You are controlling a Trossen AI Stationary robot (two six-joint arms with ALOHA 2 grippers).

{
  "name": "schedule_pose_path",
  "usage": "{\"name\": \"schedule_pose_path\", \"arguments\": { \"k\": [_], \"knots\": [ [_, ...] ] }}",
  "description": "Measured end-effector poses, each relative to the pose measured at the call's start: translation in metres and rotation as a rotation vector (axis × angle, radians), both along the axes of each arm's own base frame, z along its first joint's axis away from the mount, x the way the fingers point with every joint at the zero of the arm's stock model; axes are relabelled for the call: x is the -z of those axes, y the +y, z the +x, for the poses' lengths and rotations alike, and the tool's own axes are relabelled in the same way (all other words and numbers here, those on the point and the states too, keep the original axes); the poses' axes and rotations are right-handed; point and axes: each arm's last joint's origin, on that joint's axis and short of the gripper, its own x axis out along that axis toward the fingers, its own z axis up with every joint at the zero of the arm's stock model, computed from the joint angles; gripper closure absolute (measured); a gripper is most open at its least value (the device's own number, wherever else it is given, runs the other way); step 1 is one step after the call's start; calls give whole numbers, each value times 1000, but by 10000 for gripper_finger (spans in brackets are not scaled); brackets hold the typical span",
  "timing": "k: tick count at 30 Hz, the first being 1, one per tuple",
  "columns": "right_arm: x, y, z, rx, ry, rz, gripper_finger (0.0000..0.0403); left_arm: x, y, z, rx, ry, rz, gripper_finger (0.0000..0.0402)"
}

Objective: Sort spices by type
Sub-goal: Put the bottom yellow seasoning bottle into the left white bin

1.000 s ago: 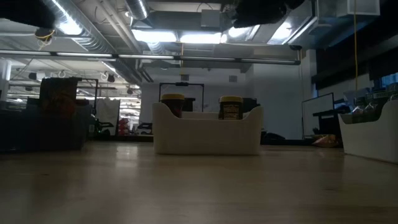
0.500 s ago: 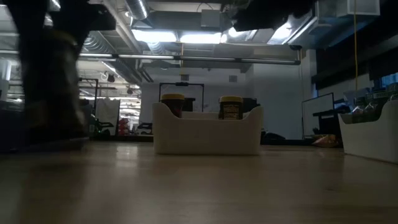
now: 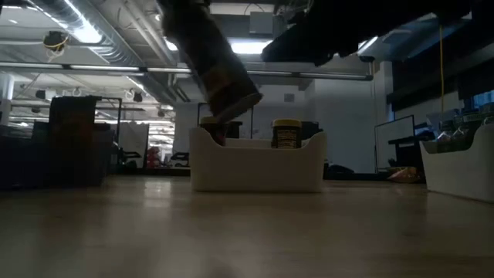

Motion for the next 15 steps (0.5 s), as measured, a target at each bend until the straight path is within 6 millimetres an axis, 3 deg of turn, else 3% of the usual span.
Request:
{"name": "schedule_pose_path", "arguments": {
  "k": [15],
  "knots": [
    [8, -4, -2, 9, 82, 23, 357, -6, 16, 13, 31, -90, 67, 192]
  ]
}}
